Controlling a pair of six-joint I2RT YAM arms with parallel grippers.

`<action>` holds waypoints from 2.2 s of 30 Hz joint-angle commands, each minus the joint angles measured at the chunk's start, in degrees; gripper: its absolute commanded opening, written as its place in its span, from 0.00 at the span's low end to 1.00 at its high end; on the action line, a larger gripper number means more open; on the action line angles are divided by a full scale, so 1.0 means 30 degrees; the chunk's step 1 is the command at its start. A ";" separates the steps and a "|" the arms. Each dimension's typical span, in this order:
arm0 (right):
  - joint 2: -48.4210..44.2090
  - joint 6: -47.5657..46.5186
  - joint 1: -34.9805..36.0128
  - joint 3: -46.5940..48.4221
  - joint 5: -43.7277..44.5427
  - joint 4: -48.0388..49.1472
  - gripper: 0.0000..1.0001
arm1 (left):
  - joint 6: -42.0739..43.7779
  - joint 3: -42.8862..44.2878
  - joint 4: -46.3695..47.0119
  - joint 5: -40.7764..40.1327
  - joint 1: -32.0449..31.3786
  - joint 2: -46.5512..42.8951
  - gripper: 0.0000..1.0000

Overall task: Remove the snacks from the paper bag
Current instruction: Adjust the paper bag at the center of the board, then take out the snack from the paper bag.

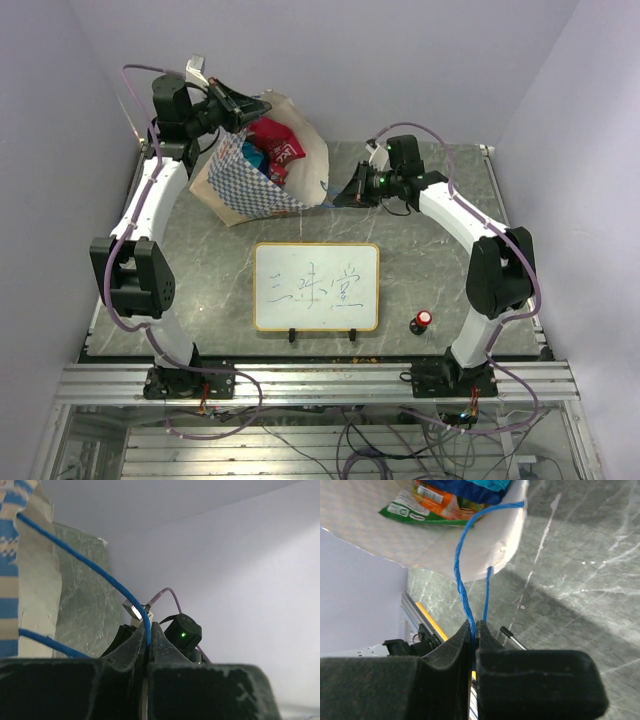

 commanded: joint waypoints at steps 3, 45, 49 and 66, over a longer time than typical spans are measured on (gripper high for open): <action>-0.1133 -0.3052 -0.0220 0.0142 0.1955 -0.3004 0.01 | -0.0326 -0.0965 0.0172 0.0307 -0.0145 -0.1304 0.07; 1.0383 -2.3067 0.3864 1.2462 -0.2312 1.2610 0.79 | 0.1377 0.2259 -0.5935 0.1096 -0.0693 -0.1078 0.07; 1.1802 -2.3335 0.3941 1.3844 -0.1025 1.3208 0.84 | 0.1565 0.2277 -0.6282 0.1263 -0.0731 -0.1149 0.07; 1.5268 -2.4415 0.4421 1.6948 0.1609 1.4705 0.73 | 0.1598 0.2257 -0.6676 0.1136 -0.1905 -0.1426 0.07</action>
